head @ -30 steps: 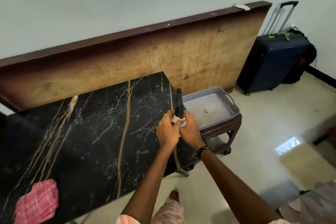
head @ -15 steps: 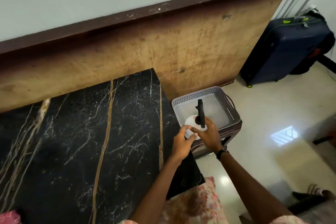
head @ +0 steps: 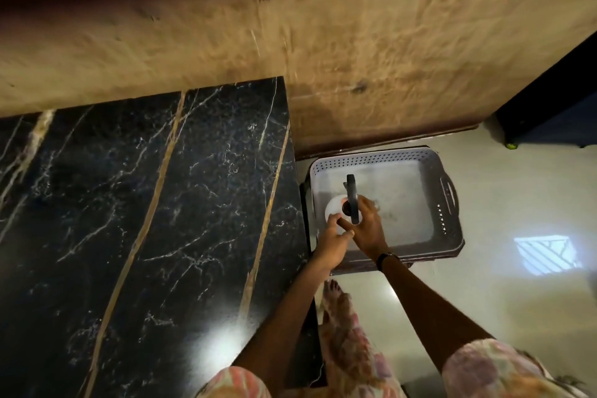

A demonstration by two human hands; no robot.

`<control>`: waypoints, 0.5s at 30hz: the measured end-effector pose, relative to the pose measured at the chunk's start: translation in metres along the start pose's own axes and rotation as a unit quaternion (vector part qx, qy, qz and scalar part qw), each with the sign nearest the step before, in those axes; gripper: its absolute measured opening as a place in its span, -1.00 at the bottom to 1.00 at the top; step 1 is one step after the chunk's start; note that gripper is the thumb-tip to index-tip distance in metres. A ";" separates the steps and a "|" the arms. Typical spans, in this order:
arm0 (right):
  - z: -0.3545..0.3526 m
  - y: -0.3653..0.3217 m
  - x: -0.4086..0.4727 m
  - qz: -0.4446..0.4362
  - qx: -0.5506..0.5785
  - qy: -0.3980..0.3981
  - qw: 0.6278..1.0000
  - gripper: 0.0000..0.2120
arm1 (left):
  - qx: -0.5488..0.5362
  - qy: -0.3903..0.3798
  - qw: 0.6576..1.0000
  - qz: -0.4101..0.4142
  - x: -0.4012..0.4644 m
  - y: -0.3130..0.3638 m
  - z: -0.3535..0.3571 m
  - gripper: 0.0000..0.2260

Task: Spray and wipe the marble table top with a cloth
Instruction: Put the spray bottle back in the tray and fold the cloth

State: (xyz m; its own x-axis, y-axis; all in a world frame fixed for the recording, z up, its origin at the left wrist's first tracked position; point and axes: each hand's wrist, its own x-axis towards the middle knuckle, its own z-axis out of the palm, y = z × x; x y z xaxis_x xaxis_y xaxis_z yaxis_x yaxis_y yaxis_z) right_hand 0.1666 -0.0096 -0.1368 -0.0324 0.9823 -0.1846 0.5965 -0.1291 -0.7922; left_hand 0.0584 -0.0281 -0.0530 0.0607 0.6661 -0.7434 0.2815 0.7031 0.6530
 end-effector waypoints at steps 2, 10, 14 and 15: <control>0.006 0.007 0.007 -0.005 0.001 0.001 1.000 -0.54 | -0.007 0.005 1.000 -0.012 0.014 -0.004 0.001 -0.54; 0.012 0.024 0.013 0.000 0.026 -0.011 1.000 -0.48 | -0.016 0.008 0.999 -0.026 0.033 -0.015 0.006 -0.63; 0.002 0.017 0.013 0.011 0.022 -0.035 0.999 -0.39 | -0.047 0.011 0.998 -0.029 0.023 -0.007 0.004 -0.59; -0.002 0.014 0.011 0.007 0.019 -0.042 0.999 -0.36 | -0.054 0.010 0.998 -0.027 0.018 -0.003 0.003 -0.57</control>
State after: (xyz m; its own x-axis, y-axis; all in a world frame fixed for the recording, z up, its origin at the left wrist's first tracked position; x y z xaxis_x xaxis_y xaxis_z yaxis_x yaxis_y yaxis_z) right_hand 0.1766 -0.0001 -0.1487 -0.0935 0.9656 -0.2427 0.5665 -0.1489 -0.8105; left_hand 0.0615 -0.0189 -0.0687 0.0283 0.6310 -0.7753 0.1793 0.7598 0.6249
